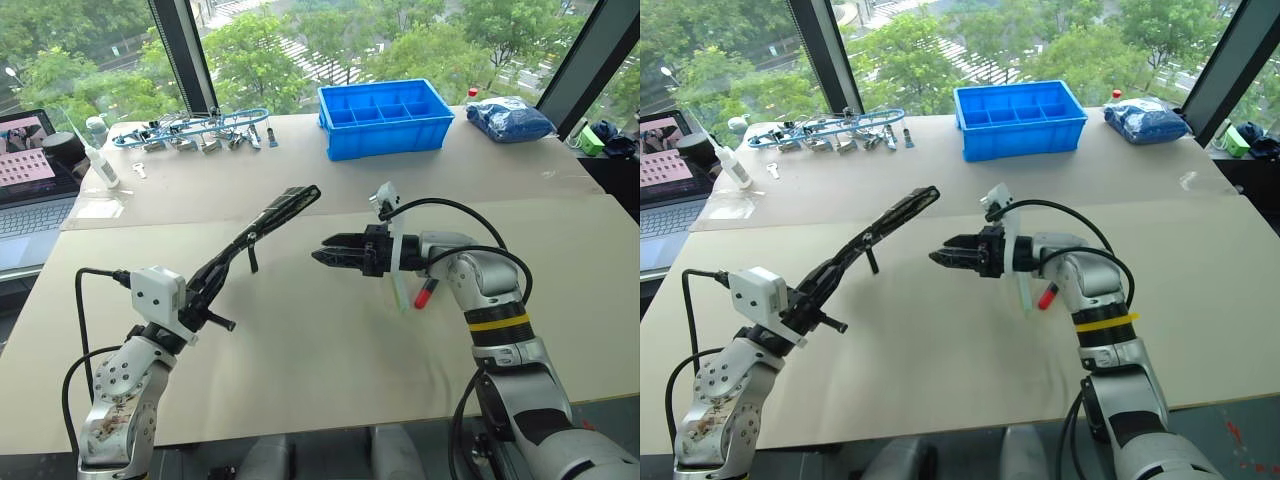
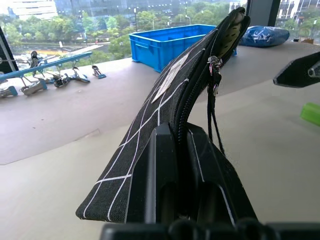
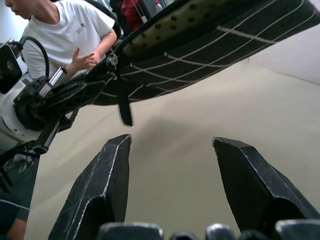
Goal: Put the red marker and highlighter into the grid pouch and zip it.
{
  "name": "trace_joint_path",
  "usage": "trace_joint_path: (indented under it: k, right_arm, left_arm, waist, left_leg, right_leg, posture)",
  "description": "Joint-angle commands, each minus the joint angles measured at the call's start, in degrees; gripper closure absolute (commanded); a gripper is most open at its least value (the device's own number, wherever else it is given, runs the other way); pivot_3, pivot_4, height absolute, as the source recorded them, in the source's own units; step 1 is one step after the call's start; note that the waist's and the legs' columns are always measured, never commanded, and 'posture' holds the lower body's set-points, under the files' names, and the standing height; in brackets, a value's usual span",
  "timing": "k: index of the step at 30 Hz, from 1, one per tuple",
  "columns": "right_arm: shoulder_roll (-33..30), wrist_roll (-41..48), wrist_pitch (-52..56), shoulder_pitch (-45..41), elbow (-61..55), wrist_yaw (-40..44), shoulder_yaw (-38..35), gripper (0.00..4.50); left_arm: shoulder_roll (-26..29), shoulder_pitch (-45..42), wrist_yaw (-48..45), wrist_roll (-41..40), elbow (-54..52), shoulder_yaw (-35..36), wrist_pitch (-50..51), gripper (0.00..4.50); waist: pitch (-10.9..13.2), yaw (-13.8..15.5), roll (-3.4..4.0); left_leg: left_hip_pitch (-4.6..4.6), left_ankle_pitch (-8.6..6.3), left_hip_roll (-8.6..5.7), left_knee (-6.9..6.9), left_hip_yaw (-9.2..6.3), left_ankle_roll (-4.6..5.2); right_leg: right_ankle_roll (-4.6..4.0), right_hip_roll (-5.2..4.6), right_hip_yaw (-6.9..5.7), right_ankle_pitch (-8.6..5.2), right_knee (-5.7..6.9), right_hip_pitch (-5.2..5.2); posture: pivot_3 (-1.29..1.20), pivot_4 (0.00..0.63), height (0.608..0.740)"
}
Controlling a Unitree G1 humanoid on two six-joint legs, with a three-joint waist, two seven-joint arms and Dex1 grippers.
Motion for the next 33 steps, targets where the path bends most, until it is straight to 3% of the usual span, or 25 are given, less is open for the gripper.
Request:
trace_joint_path:
  k: [1,8,17,27,33]
  right_arm:
    - [-0.5,0.5,-2.9,-1.9,0.7,0.9,-1.0,1.59]
    - [-4.1,0.4,-4.8,-2.2,1.0,-1.8,-4.5,1.59]
    - [-11.7,-0.5,-3.4,5.1,-5.4,-8.7,-9.7,1.59]
    - [-20.2,-0.1,6.1,14.8,-17.0,-18.2,-15.5,1.59]
    - [-21.6,-2.5,10.5,19.0,-20.0,-26.3,-17.5,1.59]
  left_arm:
    - [1.0,-0.5,0.5,-1.6,-3.5,1.6,0.1,4.50]
    - [1.9,-2.4,-1.0,-4.2,-1.6,2.1,-0.2,4.50]
    - [6.1,-6.8,-8.4,-5.6,5.4,-0.3,0.5,4.50]
    - [14.4,-10.3,-16.1,-4.4,13.4,-1.3,1.7,4.50]
    - [15.1,-13.4,-17.9,-4.9,15.9,-2.2,2.2,4.50]
  waist:
    - [0.0,0.0,0.00]
    - [0.0,0.1,0.00]
    - [0.0,0.3,-0.02]
    - [0.0,0.5,-0.02]
    - [0.0,0.7,-0.03]
  left_leg:
    - [0.00,0.00,0.00,0.00,0.00,0.00]
    - [0.00,0.00,0.00,0.00,0.00,0.01]
    - [-0.02,-0.02,0.01,-0.02,0.02,0.03]
    - [-0.05,-0.07,0.02,-0.05,0.04,0.13]
    - [-0.02,-0.14,0.03,-0.04,0.08,0.26]
  right_leg:
    - [0.00,0.00,0.00,0.00,0.00,0.00]
    - [0.00,0.01,0.00,0.00,-0.01,0.00]
    - [0.00,0.02,-0.02,0.00,-0.10,0.04]
    - [0.00,0.03,-0.03,0.02,-0.36,0.08]
    - [0.01,0.03,-0.02,0.02,-0.39,0.09]
  posture:
    - [0.00,0.150,0.740]
    - [0.00,0.150,0.740]
    - [0.00,0.150,0.740]
    - [0.00,0.150,0.740]
    - [0.00,0.150,0.740]
